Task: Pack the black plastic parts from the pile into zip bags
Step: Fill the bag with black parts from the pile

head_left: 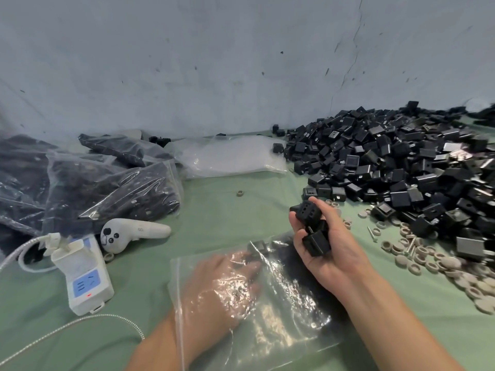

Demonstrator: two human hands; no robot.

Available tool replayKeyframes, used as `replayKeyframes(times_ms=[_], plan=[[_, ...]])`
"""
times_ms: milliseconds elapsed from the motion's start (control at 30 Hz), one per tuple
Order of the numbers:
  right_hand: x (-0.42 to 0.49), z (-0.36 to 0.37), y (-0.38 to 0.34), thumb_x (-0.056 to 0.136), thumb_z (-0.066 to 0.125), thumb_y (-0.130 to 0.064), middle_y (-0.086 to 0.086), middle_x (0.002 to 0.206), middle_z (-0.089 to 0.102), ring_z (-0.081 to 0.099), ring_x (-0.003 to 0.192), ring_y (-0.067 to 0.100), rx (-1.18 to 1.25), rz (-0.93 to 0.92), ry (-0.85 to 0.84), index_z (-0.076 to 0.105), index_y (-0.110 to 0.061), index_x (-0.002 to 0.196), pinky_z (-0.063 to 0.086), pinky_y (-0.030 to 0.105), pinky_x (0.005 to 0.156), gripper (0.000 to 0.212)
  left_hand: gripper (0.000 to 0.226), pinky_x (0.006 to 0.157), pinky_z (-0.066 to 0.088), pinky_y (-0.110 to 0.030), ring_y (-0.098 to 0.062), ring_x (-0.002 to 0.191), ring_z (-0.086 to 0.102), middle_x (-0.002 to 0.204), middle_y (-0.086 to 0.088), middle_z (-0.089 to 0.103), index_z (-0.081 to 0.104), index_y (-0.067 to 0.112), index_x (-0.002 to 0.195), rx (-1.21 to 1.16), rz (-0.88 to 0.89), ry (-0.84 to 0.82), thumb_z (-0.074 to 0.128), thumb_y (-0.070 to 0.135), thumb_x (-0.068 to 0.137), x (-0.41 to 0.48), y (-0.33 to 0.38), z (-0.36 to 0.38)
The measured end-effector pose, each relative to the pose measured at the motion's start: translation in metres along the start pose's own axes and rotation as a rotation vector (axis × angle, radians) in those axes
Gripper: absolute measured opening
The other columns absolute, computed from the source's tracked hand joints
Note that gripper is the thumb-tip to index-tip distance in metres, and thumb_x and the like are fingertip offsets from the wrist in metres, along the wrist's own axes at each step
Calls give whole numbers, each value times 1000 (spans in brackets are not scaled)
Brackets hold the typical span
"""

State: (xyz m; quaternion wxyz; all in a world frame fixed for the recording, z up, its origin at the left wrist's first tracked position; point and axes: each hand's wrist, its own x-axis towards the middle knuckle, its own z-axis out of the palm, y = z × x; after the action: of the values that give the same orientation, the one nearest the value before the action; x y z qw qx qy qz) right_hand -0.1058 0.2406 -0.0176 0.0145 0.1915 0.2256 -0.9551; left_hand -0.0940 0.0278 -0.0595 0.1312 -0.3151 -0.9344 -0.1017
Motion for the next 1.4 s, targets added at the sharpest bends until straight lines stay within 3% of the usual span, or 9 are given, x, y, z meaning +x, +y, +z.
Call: replayKeyframes(times_ms=[333, 533, 667, 800, 900, 1000, 1133, 1233, 1400], plan=[[1, -2, -9, 77, 79, -31, 16, 93, 76, 75, 91, 27, -164, -13, -42, 76, -19, 92, 54, 24, 47, 20, 45, 98, 40, -27, -9, 109, 58, 124, 20, 64, 58, 41, 124, 58, -45, -69, 24, 57, 100, 8, -4, 15], [-3, -1, -10, 89, 73, -32, 7, 84, 77, 75, 90, 28, -268, -46, -94, 70, -17, 108, 53, 24, 48, 25, 30, 87, 41, -18, -5, 98, 55, 113, 13, 64, 66, 30, 115, -88, 0, 184, 41, 38, 100, -6, -5, -4], [-10, -3, -7, 87, 73, -35, 5, 86, 77, 75, 91, 30, -386, -72, -144, 68, -14, 112, 55, 25, 51, 33, 32, 84, 43, -31, -12, 101, 61, 105, 19, 63, 72, 39, 91, -233, -430, 139, 61, 9, 91, -31, -34, -26], [-22, -7, 0, 88, 69, -38, 12, 91, 75, 74, 81, 28, -629, -272, -188, 67, -22, 112, 54, 29, 51, 29, 31, 60, 39, -24, -5, 64, 52, 77, 21, 63, 62, 39, 77, -270, -622, 573, 49, 13, 87, -46, -36, -53], [-33, -9, 15, 91, 68, -39, 9, 99, 70, 72, 81, 23, -837, -499, -209, 71, -34, 101, 54, 30, 54, 11, 30, 56, 38, -10, 3, 65, 54, 86, 23, 62, 61, 46, 89, -403, -547, 648, 44, 21, 86, -45, -6, -60], [-47, -11, 37, 90, 68, -41, 4, 96, 69, 70, 82, 22, -865, -543, -261, 71, -36, 99, 52, 26, 54, 10, 22, 67, 45, -12, 2, 89, 60, 105, 25, 58, 56, 48, 108, -454, -344, 467, 50, 33, 93, -45, 33, -47], [-66, -10, 64, 97, 59, -43, 3, 95, 71, 72, 89, 22, -916, -543, -368, 68, -34, 103, 53, 23, 58, 14, 38, 76, 45, -17, -2, 99, 57, 118, 25, 52, 42, 51, 128, -523, -245, 294, 57, 44, 93, -45, 59, -35], [-79, -4, 73, 101, 54, -36, -2, 92, 71, 71, 80, 10, -912, -555, -355, 69, -31, 102, 56, 23, 58, 16, 36, 76, 39, -10, -2, 98, 56, 112, 26, 55, 46, 47, 124, -593, -274, 375, 60, 33, 94, -50, 64, -39], [-75, 14, 65, 100, 58, -22, 0, 85, 70, 71, 69, 18, -745, -399, -288, 68, -21, 102, 52, 27, 50, 11, 27, 71, 44, -10, -2, 89, 61, 101, 24, 64, 52, 45, 118, -703, -420, 536, 61, 35, 96, -58, 56, -49]])
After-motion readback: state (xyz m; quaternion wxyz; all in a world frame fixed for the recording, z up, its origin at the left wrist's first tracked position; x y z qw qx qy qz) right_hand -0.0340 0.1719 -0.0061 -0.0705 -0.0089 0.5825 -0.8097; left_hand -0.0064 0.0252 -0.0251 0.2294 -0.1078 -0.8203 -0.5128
